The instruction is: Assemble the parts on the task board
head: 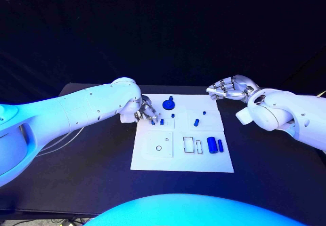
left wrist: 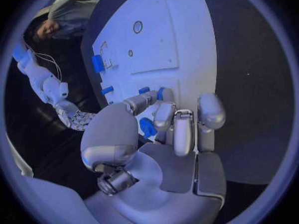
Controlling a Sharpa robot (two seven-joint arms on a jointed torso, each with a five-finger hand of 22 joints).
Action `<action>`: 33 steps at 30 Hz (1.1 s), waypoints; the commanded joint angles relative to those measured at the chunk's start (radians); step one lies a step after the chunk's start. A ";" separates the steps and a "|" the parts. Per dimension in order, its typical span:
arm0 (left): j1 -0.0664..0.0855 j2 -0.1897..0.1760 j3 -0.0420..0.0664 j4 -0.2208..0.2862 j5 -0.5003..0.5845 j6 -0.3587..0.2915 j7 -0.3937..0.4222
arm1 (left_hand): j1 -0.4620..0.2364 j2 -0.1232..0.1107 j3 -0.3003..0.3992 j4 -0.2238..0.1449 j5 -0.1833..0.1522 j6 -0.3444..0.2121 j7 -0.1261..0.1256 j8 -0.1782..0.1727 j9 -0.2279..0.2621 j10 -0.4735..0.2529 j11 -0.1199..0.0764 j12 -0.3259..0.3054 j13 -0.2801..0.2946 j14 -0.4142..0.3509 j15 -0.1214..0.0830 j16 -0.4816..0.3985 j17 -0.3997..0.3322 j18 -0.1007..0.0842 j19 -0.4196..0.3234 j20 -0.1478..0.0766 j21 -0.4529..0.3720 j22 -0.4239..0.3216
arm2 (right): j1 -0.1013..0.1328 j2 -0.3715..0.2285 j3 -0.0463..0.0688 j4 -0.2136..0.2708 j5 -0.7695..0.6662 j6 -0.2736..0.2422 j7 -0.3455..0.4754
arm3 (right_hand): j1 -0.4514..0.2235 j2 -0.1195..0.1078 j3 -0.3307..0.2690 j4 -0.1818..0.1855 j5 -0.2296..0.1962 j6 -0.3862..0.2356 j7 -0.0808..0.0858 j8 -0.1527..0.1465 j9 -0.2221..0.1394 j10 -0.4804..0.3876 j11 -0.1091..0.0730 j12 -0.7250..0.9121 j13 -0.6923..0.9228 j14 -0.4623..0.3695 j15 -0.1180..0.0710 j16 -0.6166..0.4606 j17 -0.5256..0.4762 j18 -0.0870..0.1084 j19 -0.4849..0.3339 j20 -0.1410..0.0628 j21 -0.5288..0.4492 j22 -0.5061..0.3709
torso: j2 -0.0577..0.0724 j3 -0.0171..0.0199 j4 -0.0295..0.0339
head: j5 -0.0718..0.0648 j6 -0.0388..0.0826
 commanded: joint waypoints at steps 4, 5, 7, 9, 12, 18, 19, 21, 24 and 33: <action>-0.002 0.002 -0.001 -0.004 -0.026 -0.018 0.002 | 0.014 0.041 0.116 -0.031 0.100 0.090 -0.054 0.011 0.037 0.014 -0.014 0.005 0.014 0.111 -0.005 0.014 0.276 -0.032 0.020 -0.002 0.009 0.008 | 0.000 0.002 0.000 0.001 0.000 0.003 0.003 | -0.003 0.019 0.013 0.005 -0.008 0.007 0.049 -0.003 0.012 0.001 -0.001 -0.015 -0.008 0.006 0.000 0.004 -0.009 0.004 0.021 0.004 0.012 0.004 | 0.000 -0.0002 0.0004 | 0.000 0.000; -0.002 0.002 -0.001 -0.004 -0.028 -0.019 0.003 | 0.014 0.042 0.116 -0.030 0.099 0.090 -0.054 0.011 0.037 0.013 -0.014 0.004 0.013 0.111 -0.005 0.014 0.276 -0.031 0.020 -0.002 0.008 0.006 | 0.000 0.002 0.000 0.001 0.000 0.003 0.003 | -0.003 0.019 0.013 0.005 -0.008 0.007 0.049 -0.003 0.012 0.001 -0.001 -0.015 -0.008 0.006 0.000 0.004 -0.009 0.004 0.021 0.004 0.012 0.004 | 0.000 -0.0003 0.0004 | 0.000 0.000; -0.002 0.003 -0.001 -0.005 -0.032 -0.020 0.002 | 0.013 0.042 0.113 -0.029 0.097 0.088 -0.054 0.010 0.037 0.012 -0.013 0.002 0.010 0.111 -0.005 0.014 0.276 -0.030 0.016 -0.002 0.005 0.001 | 0.000 0.002 0.000 0.001 0.000 0.003 0.003 | -0.003 0.019 0.013 0.005 -0.008 0.007 0.049 -0.003 0.012 0.001 -0.001 -0.015 -0.008 0.006 0.000 0.004 -0.009 0.004 0.021 0.004 0.012 0.004 | -0.001 -0.0006 0.0004 | 0.000 0.000; -0.002 0.003 -0.001 -0.007 -0.037 -0.018 0.002 | 0.011 0.042 0.106 -0.025 0.092 0.083 -0.052 0.009 0.037 0.008 -0.013 -0.001 0.007 0.111 -0.004 0.014 0.276 -0.028 0.010 -0.002 -0.003 -0.010 | 0.000 0.002 0.000 0.001 0.000 0.003 0.003 | -0.003 0.019 0.013 0.005 -0.008 0.007 0.049 -0.003 0.012 0.001 -0.001 -0.015 -0.008 0.006 0.000 0.004 -0.009 0.004 0.021 0.004 0.012 0.004 | -0.001 -0.0010 0.0004 | -0.001 0.000; -0.002 0.004 -0.001 -0.008 -0.043 -0.014 0.001 | 0.011 0.040 0.086 -0.019 0.084 0.073 -0.050 0.008 0.038 -0.001 -0.010 -0.010 -0.005 0.111 -0.003 0.014 0.276 -0.024 -0.002 -0.001 -0.017 -0.029 | 0.000 0.002 0.000 0.001 0.000 0.004 0.003 | -0.003 0.019 0.013 0.005 -0.008 0.007 0.049 -0.003 0.012 0.001 -0.001 -0.015 -0.008 0.006 0.000 0.004 -0.009 0.004 0.021 0.004 0.012 0.004 | -0.001 -0.0013 0.0010 | -0.001 0.000; -0.002 0.005 -0.001 -0.009 -0.044 0.003 0.002 | 0.012 0.022 0.037 -0.007 0.076 0.056 -0.046 0.006 0.040 -0.015 -0.006 -0.019 -0.016 0.111 0.000 0.014 0.276 -0.021 -0.014 0.003 -0.032 -0.046 | 0.000 0.002 0.000 0.000 0.000 0.005 0.004 | -0.003 0.019 0.013 0.005 -0.008 0.007 0.049 -0.003 0.012 0.001 -0.001 -0.015 -0.008 0.006 0.000 0.004 -0.009 0.004 0.021 0.004 0.012 0.004 | -0.001 -0.0012 0.0008 | -0.003 0.000; -0.002 0.005 -0.001 -0.009 -0.043 0.007 0.002 | 0.012 0.022 0.037 -0.007 0.076 0.056 -0.046 0.006 0.040 -0.015 -0.006 -0.019 -0.016 0.111 0.000 0.014 0.276 -0.021 -0.014 0.003 -0.032 -0.046 | 0.000 0.002 0.000 0.000 0.000 0.006 0.004 | -0.003 0.019 0.013 0.005 -0.008 0.007 0.049 -0.003 0.012 0.001 -0.001 -0.015 -0.008 0.006 0.000 0.004 -0.009 0.004 0.021 0.004 0.012 0.004 | -0.001 -0.0013 0.0008 | -0.003 0.000; -0.002 0.004 -0.001 -0.007 -0.039 0.017 0.002 | 0.015 0.019 0.030 -0.008 0.074 0.055 -0.046 0.006 0.041 -0.015 -0.006 -0.019 -0.016 0.111 0.001 0.014 0.276 -0.020 -0.015 0.003 -0.034 -0.048 | 0.000 0.001 0.000 0.000 0.000 0.006 0.004 | -0.003 0.019 0.013 0.005 -0.008 0.007 0.049 -0.003 0.012 0.001 -0.001 -0.015 -0.008 0.006 0.000 0.004 -0.009 0.004 0.021 0.004 0.012 0.004 | -0.001 -0.0013 0.0006 | -0.003 0.000; -0.002 0.003 -0.001 -0.005 -0.036 0.024 0.002 | 0.019 0.007 0.011 -0.007 0.072 0.052 -0.046 0.006 0.041 -0.017 -0.006 -0.020 -0.016 0.111 0.001 0.014 0.276 -0.020 -0.017 0.004 -0.036 -0.050 | -0.001 0.001 0.000 0.000 0.000 0.007 0.004 | -0.003 0.019 0.013 0.005 -0.008 0.007 0.049 -0.003 0.012 0.001 -0.001 -0.015 -0.008 0.006 0.000 0.004 -0.009 0.004 0.021 0.004 0.012 0.004 | -0.001 -0.0009 0.0009 | -0.003 0.000; -0.002 0.000 -0.001 -0.006 -0.033 0.017 0.002 | -0.004 -0.041 -0.090 0.057 0.072 0.054 -0.050 0.001 0.036 -0.022 -0.008 -0.025 -0.016 0.111 -0.001 0.014 0.276 -0.019 -0.016 0.003 -0.042 -0.053 | -0.001 0.001 0.000 -0.001 0.000 0.006 0.004 | -0.003 0.019 0.012 0.005 -0.008 0.007 0.049 -0.004 0.012 0.000 -0.001 -0.016 -0.008 0.006 0.000 0.003 -0.011 0.004 0.021 0.004 0.011 0.004 | -0.001 -0.0007 0.0008 | -0.003 0.000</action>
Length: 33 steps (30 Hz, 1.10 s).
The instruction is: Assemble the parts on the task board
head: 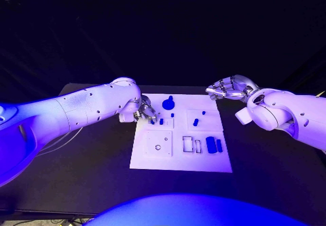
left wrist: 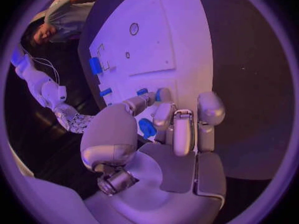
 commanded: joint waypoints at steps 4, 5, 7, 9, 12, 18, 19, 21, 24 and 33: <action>-0.003 -0.002 -0.002 -0.004 0.000 -0.011 -0.001 | 0.003 -0.021 -0.082 0.038 0.026 0.034 -0.025 0.000 0.008 -0.023 -0.009 -0.011 -0.009 0.111 -0.002 0.014 0.276 -0.019 -0.008 -0.005 -0.019 -0.011 | -0.001 0.001 0.000 0.000 0.000 0.002 0.003 | -0.003 0.019 0.012 0.005 -0.008 0.007 0.049 -0.004 0.012 0.000 -0.001 -0.008 -0.008 0.006 0.000 0.003 -0.009 0.004 0.017 0.001 0.011 0.004 | 0.000 0.0003 -0.0003 | 0.000 0.000; -0.003 -0.003 -0.002 -0.004 0.000 -0.013 -0.001 | 0.002 -0.022 -0.089 0.044 0.024 0.035 -0.025 0.000 0.007 -0.022 -0.009 -0.011 -0.008 0.111 -0.002 0.014 0.276 -0.019 -0.008 -0.005 -0.019 -0.010 | -0.001 0.001 0.000 0.000 0.000 0.002 0.003 | -0.003 0.019 0.012 0.005 -0.008 0.007 0.049 -0.004 0.012 0.000 -0.001 -0.008 -0.008 0.006 0.000 0.003 -0.009 0.004 0.017 0.001 0.011 0.004 | 0.000 0.0003 -0.0002 | 0.000 0.000; -0.003 -0.003 -0.002 -0.006 0.000 -0.017 -0.001 | 0.000 -0.026 -0.103 0.055 0.022 0.035 -0.025 -0.001 0.006 -0.023 -0.009 -0.012 -0.009 0.111 -0.002 0.014 0.276 -0.019 -0.008 -0.005 -0.020 -0.011 | -0.001 0.001 0.000 0.000 0.000 0.002 0.003 | -0.003 0.019 0.012 0.005 -0.008 0.007 0.049 -0.004 0.012 0.000 -0.001 -0.008 -0.008 0.006 0.000 0.003 -0.009 0.004 0.017 0.001 0.011 0.004 | 0.000 0.0002 -0.0003 | 0.000 0.000; -0.003 -0.004 -0.002 -0.007 0.001 -0.020 -0.001 | -0.002 -0.030 -0.117 0.066 0.020 0.036 -0.025 -0.002 0.006 -0.024 -0.009 -0.013 -0.009 0.111 -0.002 0.014 0.276 -0.019 -0.008 -0.005 -0.021 -0.011 | -0.001 0.001 0.000 0.000 0.000 0.002 0.003 | -0.003 0.019 0.011 0.005 -0.008 0.006 0.049 -0.004 0.012 -0.001 0.000 -0.009 -0.008 0.005 0.000 0.003 -0.010 0.004 0.017 0.001 0.011 0.004 | 0.000 0.0001 -0.0002 | 0.000 0.000; -0.003 -0.005 -0.002 -0.008 0.001 -0.022 -0.001 | -0.003 -0.039 -0.136 0.079 0.017 0.036 -0.024 -0.002 0.005 -0.024 -0.008 -0.013 -0.009 0.111 -0.002 0.014 0.276 -0.019 -0.007 -0.005 -0.021 -0.011 | -0.001 0.001 0.000 0.000 0.000 0.002 0.003 | -0.003 0.019 0.011 0.005 -0.008 0.006 0.049 -0.004 0.012 -0.001 0.000 -0.009 -0.008 0.005 0.000 0.003 -0.010 0.004 0.017 0.001 0.011 0.004 | 0.000 0.0002 -0.0001 | -0.001 0.000; -0.003 -0.007 -0.002 -0.009 0.001 -0.018 -0.002 | -0.002 -0.057 -0.176 0.104 0.007 0.038 -0.024 -0.003 0.004 -0.025 -0.008 -0.015 -0.009 0.111 -0.002 0.014 0.276 -0.019 -0.007 -0.005 -0.023 -0.012 | -0.001 0.001 0.000 0.000 0.000 0.002 0.003 | -0.003 0.019 0.010 0.005 -0.008 0.006 0.050 -0.005 0.012 -0.001 0.000 -0.009 -0.008 0.005 0.001 0.002 -0.010 0.004 0.016 0.001 0.010 0.004 | 0.000 0.0002 -0.0005 | -0.001 0.000; -0.003 -0.007 -0.002 -0.009 0.001 -0.017 -0.002 | -0.002 -0.059 -0.181 0.107 0.005 0.038 -0.024 -0.003 0.004 -0.025 -0.008 -0.014 -0.008 0.111 -0.002 0.014 0.276 -0.019 -0.007 -0.005 -0.023 -0.012 | -0.001 0.001 0.000 0.000 0.000 0.002 0.003 | -0.003 0.019 0.010 0.005 -0.008 0.006 0.050 -0.005 0.012 -0.001 0.000 -0.009 -0.008 0.005 0.001 0.002 -0.010 0.004 0.016 0.001 0.010 0.004 | 0.000 0.0002 -0.0006 | -0.001 0.000; -0.003 -0.008 -0.002 -0.009 0.001 -0.016 -0.002 | -0.001 -0.064 -0.195 0.117 0.001 0.039 -0.024 -0.003 0.003 -0.025 -0.008 -0.015 -0.008 0.111 -0.002 0.014 0.276 -0.019 -0.007 -0.005 -0.024 -0.012 | -0.001 0.001 0.000 -0.001 0.000 0.002 0.003 | -0.003 0.019 0.010 0.005 -0.008 0.006 0.050 -0.005 0.012 -0.001 0.000 -0.009 -0.008 0.005 0.001 0.002 -0.010 0.004 0.016 0.001 0.010 0.004 | 0.000 0.0002 -0.0005 | -0.001 0.000; -0.003 -0.011 -0.002 -0.008 0.001 -0.019 -0.002 | 0.000 -0.069 -0.211 0.129 -0.005 0.040 -0.024 -0.003 0.003 -0.025 -0.008 -0.015 -0.007 0.111 -0.002 0.014 0.276 -0.019 -0.006 -0.005 -0.024 -0.012 | -0.001 0.001 0.000 -0.001 0.000 0.002 0.003 | -0.003 0.019 0.010 0.005 -0.008 0.006 0.050 -0.005 0.012 -0.001 0.000 -0.009 -0.008 0.005 0.001 0.002 -0.010 0.004 0.016 0.001 0.010 0.004 | 0.000 0.0002 -0.0007 | -0.001 0.000; -0.004 -0.032 0.007 0.014 0.057 -0.062 0.005 | 0.018 -0.075 -0.314 0.231 -0.108 0.038 -0.023 0.000 0.003 -0.028 -0.008 -0.019 -0.008 0.111 -0.002 0.014 0.276 -0.018 -0.007 -0.005 -0.031 -0.017 | -0.002 0.002 0.000 -0.001 0.000 0.002 0.003 | -0.004 0.018 0.009 0.005 -0.008 0.004 0.051 -0.006 0.012 -0.002 0.001 -0.010 -0.008 0.003 0.001 0.001 -0.012 0.003 0.015 0.001 0.009 0.003 | 0.001 -0.0002 -0.0012 | -0.004 0.000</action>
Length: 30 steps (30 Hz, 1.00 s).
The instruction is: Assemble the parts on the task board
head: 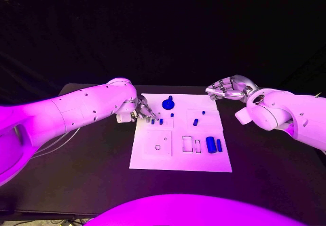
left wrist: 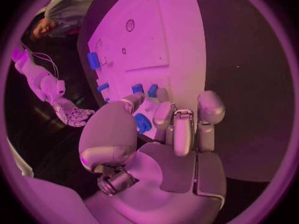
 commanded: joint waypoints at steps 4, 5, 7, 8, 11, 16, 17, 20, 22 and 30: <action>0.000 -0.022 0.013 0.027 0.071 -0.047 0.006 | 0.001 0.006 -0.052 0.031 -0.021 0.008 0.001 0.000 0.004 -0.037 -0.003 -0.023 -0.032 0.111 -0.002 0.014 0.276 -0.015 -0.014 -0.005 -0.027 -0.028 | -0.002 0.000 0.000 0.001 0.000 0.002 0.003 | -0.005 0.018 0.009 0.005 -0.008 0.004 0.051 -0.006 0.011 -0.003 0.001 -0.010 -0.009 0.002 0.001 0.001 -0.009 0.003 0.014 0.001 0.009 0.003 | -0.001 0.0003 0.0006 | -0.007 0.000; -0.001 -0.028 0.017 0.032 0.081 -0.060 0.007 | -0.001 0.010 -0.057 0.033 -0.020 0.003 0.003 -0.001 0.004 -0.045 -0.001 -0.030 -0.044 0.111 -0.001 0.014 0.276 -0.014 -0.016 -0.005 -0.030 -0.031 | -0.002 0.000 0.000 0.001 0.000 0.002 0.003 | -0.005 0.018 0.009 0.005 -0.008 0.004 0.051 -0.006 0.011 -0.003 0.001 -0.010 -0.009 0.002 0.001 0.001 -0.009 0.003 0.014 0.001 0.009 0.003 | -0.001 0.0002 0.0005 | -0.007 0.000; -0.001 -0.040 0.025 0.044 0.107 -0.092 0.013 | -0.002 0.018 -0.074 0.032 -0.019 -0.020 0.011 -0.006 0.005 -0.084 0.005 -0.067 -0.103 0.108 0.003 0.010 0.267 -0.006 -0.040 -0.002 -0.064 -0.074 | -0.003 -0.001 0.000 0.001 0.000 0.002 0.004 | -0.005 0.018 0.009 0.005 -0.008 0.004 0.051 -0.006 0.011 -0.003 0.001 -0.010 -0.009 0.002 0.001 0.001 -0.009 0.003 0.014 0.001 0.009 0.003 | -0.001 0.0001 0.0007 | -0.008 0.000; -0.001 -0.047 0.030 0.051 0.123 -0.106 0.019 | 0.005 0.022 -0.085 0.031 -0.016 -0.039 0.017 -0.009 0.006 -0.106 0.011 -0.085 -0.132 0.102 0.008 0.001 0.251 -0.002 -0.054 0.002 -0.083 -0.097 | -0.003 -0.002 0.000 0.001 0.000 0.002 0.004 | -0.005 0.018 0.009 0.005 -0.008 0.004 0.051 -0.006 0.011 -0.003 0.001 -0.010 -0.009 0.002 0.001 0.001 -0.009 0.003 0.014 0.001 0.009 0.003 | -0.001 0.0002 0.0013 | -0.008 0.000; -0.001 -0.070 0.043 0.078 0.200 -0.145 0.095 | 0.044 0.048 -0.117 0.031 -0.012 -0.145 0.065 -0.056 -0.013 -0.290 0.055 -0.215 -0.334 0.054 0.045 -0.065 0.138 0.031 -0.170 0.029 -0.239 -0.277 | -0.003 -0.003 0.000 0.001 0.001 -0.002 0.005 | -0.005 0.018 0.009 0.006 -0.008 0.004 0.051 -0.007 0.011 -0.003 0.001 -0.010 -0.009 0.002 0.002 0.001 -0.009 0.003 0.014 0.002 0.008 0.003 | -0.002 0.0007 0.0024 | -0.011 0.000; -0.002 -0.086 0.049 0.115 0.202 -0.247 0.271 | 0.228 0.075 -0.062 -0.016 -0.003 -0.299 0.135 -0.118 -0.065 -0.524 0.123 -0.315 -0.432 -0.102 0.107 -0.220 -0.093 0.047 -0.282 0.080 -0.388 -0.408 | -0.003 -0.005 0.000 0.001 0.001 -0.012 0.011 | 0.001 0.022 0.011 0.002 -0.007 0.003 0.051 -0.008 0.011 -0.004 0.002 -0.011 -0.008 0.003 0.002 0.001 -0.011 0.003 0.015 0.001 0.008 0.003 | -0.001 0.0001 0.0016 | -0.016 0.000; -0.002 -0.087 0.050 0.122 0.181 -0.274 0.310 | 0.245 0.069 -0.049 -0.017 -0.004 -0.307 0.143 -0.125 -0.078 -0.546 0.131 -0.332 -0.449 -0.148 0.115 -0.265 -0.154 0.048 -0.296 0.091 -0.411 -0.422 | -0.003 -0.005 0.000 0.000 0.001 -0.014 0.012 | 0.005 0.023 0.012 0.000 -0.007 0.003 0.051 -0.008 0.011 -0.004 0.002 -0.011 -0.008 0.004 0.001 0.002 -0.012 0.003 0.015 0.002 0.008 0.003 | 0.000 -0.0003 0.0016 | -0.017 0.000; -0.007 -0.084 0.050 0.136 0.110 -0.350 0.420 | 0.358 0.049 0.048 -0.069 -0.001 -0.345 0.171 -0.176 -0.144 -0.637 0.164 -0.438 -0.539 -0.386 0.145 -0.494 -0.442 0.050 -0.351 0.120 -0.498 -0.473 | -0.003 -0.006 0.000 -0.001 0.002 -0.019 0.015 | 0.017 0.032 0.017 -0.007 -0.007 0.004 0.051 -0.009 0.011 -0.004 0.001 -0.011 -0.008 0.007 0.001 0.003 -0.014 0.004 0.017 0.001 0.007 0.003 | 0.000 -0.0001 0.0011 | -0.021 0.000; -0.013 -0.078 0.049 0.140 0.060 -0.396 0.492 | 0.408 0.026 0.113 -0.112 -0.003 -0.337 0.182 -0.192 -0.180 -0.650 0.170 -0.491 -0.594 -0.433 0.155 -0.540 -0.489 0.050 -0.370 0.128 -0.531 -0.493 | -0.003 -0.006 0.000 -0.001 0.002 -0.021 0.017 | 0.024 0.036 0.019 -0.012 -0.007 0.005 0.050 -0.009 0.011 -0.003 0.001 -0.010 -0.008 0.008 0.001 0.003 -0.016 0.004 0.018 0.001 0.007 0.003 | 0.000 0.0003 0.0011 | -0.023 0.000; -0.041 -0.033 0.039 0.118 -0.216 -0.503 0.660 | 0.481 -0.019 0.154 -0.250 -0.005 -0.249 0.165 -0.249 -0.309 -0.609 0.164 -0.592 -0.740 -0.439 0.142 -0.549 -0.570 0.051 -0.421 0.114 -0.436 -0.407 | -0.003 -0.004 0.000 -0.002 -0.013 -0.027 0.021 | 0.045 0.045 0.028 -0.027 -0.007 0.006 0.049 -0.010 0.011 -0.003 0.000 -0.010 -0.008 0.010 0.000 0.003 -0.020 0.004 0.020 0.001 0.006 0.003 | 0.001 0.0006 -0.0013 | -0.029 0.000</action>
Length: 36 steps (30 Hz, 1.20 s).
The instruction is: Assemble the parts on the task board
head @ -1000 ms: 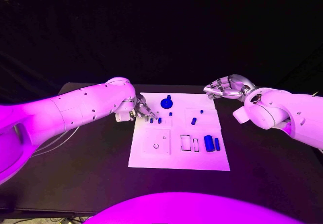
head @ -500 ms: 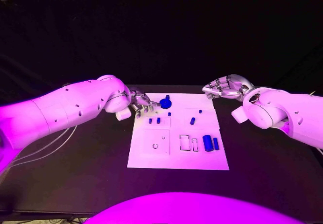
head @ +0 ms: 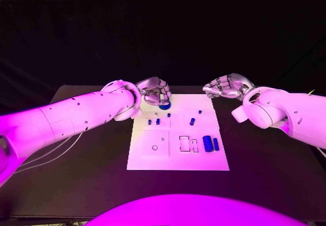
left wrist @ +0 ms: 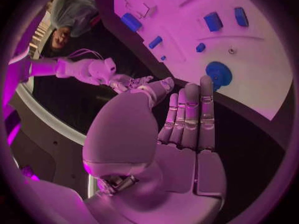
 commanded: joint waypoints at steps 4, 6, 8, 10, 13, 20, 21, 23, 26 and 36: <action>-0.013 0.042 -0.012 -0.040 -0.195 0.001 0.043 | 0.006 -0.010 0.017 -0.047 0.005 0.099 -0.007 -0.095 -0.090 0.055 -0.017 -0.083 -0.090 0.015 -0.019 0.014 -0.039 0.005 -0.037 -0.010 0.076 0.069 | 0.000 0.002 0.000 0.001 -0.012 -0.005 0.005 | 0.020 0.020 0.015 -0.014 -0.007 0.006 0.049 -0.010 0.011 -0.003 0.000 -0.010 -0.008 0.010 0.000 0.003 -0.009 0.004 0.020 0.001 0.006 0.003 | 0.001 0.0019 -0.0021 | -0.003 0.000; -0.017 0.056 -0.015 -0.058 -0.247 0.019 0.043 | 0.004 -0.012 0.017 -0.050 0.006 0.108 -0.009 -0.108 -0.099 0.054 -0.015 -0.100 -0.104 0.014 -0.018 0.015 -0.044 0.005 -0.040 -0.009 0.080 0.073 | 0.000 0.002 0.000 0.001 -0.015 -0.008 0.006 | 0.022 0.021 0.016 -0.015 -0.006 0.006 0.049 -0.010 0.011 -0.003 0.000 -0.010 -0.008 0.010 0.000 0.004 -0.009 0.004 0.020 0.001 0.006 0.003 | 0.001 0.0016 -0.0018 | -0.004 0.000; -0.019 0.065 -0.017 -0.070 -0.272 0.030 0.042 | 0.002 -0.013 0.016 -0.051 0.006 0.113 -0.011 -0.115 -0.103 0.060 -0.016 -0.107 -0.111 0.019 -0.019 0.021 -0.046 0.005 -0.038 -0.010 0.084 0.076 | 0.000 0.003 0.000 0.001 -0.018 -0.011 0.007 | 0.022 0.021 0.016 -0.015 -0.006 0.006 0.049 -0.010 0.011 -0.003 0.000 -0.010 -0.008 0.010 0.000 0.004 -0.009 0.004 0.020 0.001 0.006 0.003 | 0.002 0.0023 -0.0025 | -0.003 0.000; -0.024 0.081 -0.021 -0.092 -0.309 0.053 0.041 | -0.005 -0.018 0.012 -0.051 0.004 0.118 -0.014 -0.127 -0.111 0.062 -0.017 -0.119 -0.121 0.026 -0.021 0.031 -0.047 0.005 -0.035 -0.010 0.088 0.078 | 0.000 0.003 0.000 0.002 -0.022 -0.015 0.009 | 0.022 0.021 0.016 -0.015 -0.006 0.006 0.049 -0.010 0.011 -0.003 0.000 -0.010 -0.008 0.010 0.000 0.004 -0.009 0.004 0.020 0.001 0.006 0.003 | 0.001 0.0020 -0.0020 | -0.004 0.000; -0.028 0.093 -0.023 -0.109 -0.333 0.067 0.038 | -0.021 -0.026 0.000 -0.046 0.001 0.126 -0.019 -0.138 -0.117 0.064 -0.019 -0.131 -0.132 0.037 -0.023 0.051 -0.045 0.006 -0.026 -0.010 0.088 0.077 | 0.000 0.003 0.000 0.003 -0.024 -0.019 0.010 | 0.024 0.021 0.018 -0.017 -0.006 0.006 0.049 -0.010 0.011 -0.003 0.000 -0.010 -0.008 0.011 0.000 0.004 -0.010 0.004 0.020 0.001 0.006 0.003 | 0.002 0.0021 -0.0021 | -0.006 0.000; -0.036 0.120 -0.026 -0.145 -0.367 0.076 0.028 | -0.043 -0.032 -0.017 -0.029 -0.004 0.149 -0.021 -0.154 -0.125 0.081 -0.017 -0.140 -0.143 0.044 -0.017 0.085 -0.044 0.005 -0.008 -0.006 0.083 0.069 | 0.000 0.003 0.000 0.003 -0.026 -0.025 0.012 | 0.024 0.021 0.018 -0.017 -0.006 0.006 0.049 -0.010 0.011 -0.003 0.000 -0.010 -0.008 0.011 0.000 0.004 -0.010 0.004 0.020 0.001 0.006 0.003 | 0.001 -0.0004 -0.0001 | -0.011 0.000; -0.036 0.124 -0.026 -0.148 -0.370 0.076 0.026 | -0.057 -0.039 -0.031 -0.018 -0.016 0.156 -0.022 -0.159 -0.127 0.085 -0.017 -0.140 -0.145 0.046 -0.014 0.096 -0.045 0.005 -0.003 -0.002 0.074 0.062 | 0.000 0.003 0.000 0.003 -0.027 -0.026 0.012 | 0.024 0.021 0.018 -0.017 -0.006 0.006 0.049 -0.010 0.011 -0.003 0.000 -0.010 -0.008 0.011 0.000 0.004 -0.010 0.004 0.020 0.001 0.006 0.003 | 0.001 -0.0006 0.0000 | -0.011 0.000; -0.037 0.133 -0.027 -0.157 -0.377 0.075 0.021 | -0.062 -0.039 -0.042 -0.009 -0.024 0.164 -0.022 -0.164 -0.128 0.090 -0.017 -0.140 -0.146 0.057 -0.014 0.117 -0.030 0.006 0.005 0.000 0.065 0.054 | 0.000 0.004 0.000 0.003 -0.027 -0.027 0.013 | 0.025 0.022 0.019 -0.018 -0.007 0.006 0.049 -0.010 0.011 -0.003 0.000 -0.010 -0.008 0.011 0.000 0.004 -0.010 0.004 0.021 0.001 0.006 0.004 | 0.000 -0.0002 -0.0003 | -0.011 0.000; -0.039 0.144 -0.027 -0.169 -0.382 0.073 0.013 | -0.056 -0.035 -0.042 -0.007 -0.023 0.171 -0.023 -0.166 -0.129 0.093 -0.017 -0.141 -0.148 0.067 -0.014 0.131 -0.018 0.006 0.012 -0.001 0.063 0.051 | 0.000 0.005 0.000 0.003 -0.027 -0.027 0.014 | 0.025 0.022 0.019 -0.018 -0.007 0.006 0.049 -0.010 0.011 -0.003 0.000 -0.010 -0.008 0.011 0.000 0.004 -0.010 0.004 0.021 0.001 0.006 0.004 | 0.001 -0.0007 -0.0006 | -0.011 0.000; -0.045 0.164 -0.027 -0.191 -0.396 0.094 -0.016 | -0.014 -0.011 -0.009 -0.017 -0.018 0.207 -0.021 -0.190 -0.137 0.112 -0.015 -0.154 -0.159 0.083 -0.015 0.180 0.007 0.006 0.032 -0.006 0.077 0.058 | 0.000 0.007 0.000 0.003 -0.027 -0.026 0.014 | 0.025 0.023 0.019 -0.018 -0.007 0.006 0.049 -0.010 0.011 -0.003 0.000 -0.010 -0.008 0.012 0.000 0.004 -0.010 0.004 0.021 0.001 0.006 0.004 | 0.000 -0.0005 -0.0005 | -0.012 0.000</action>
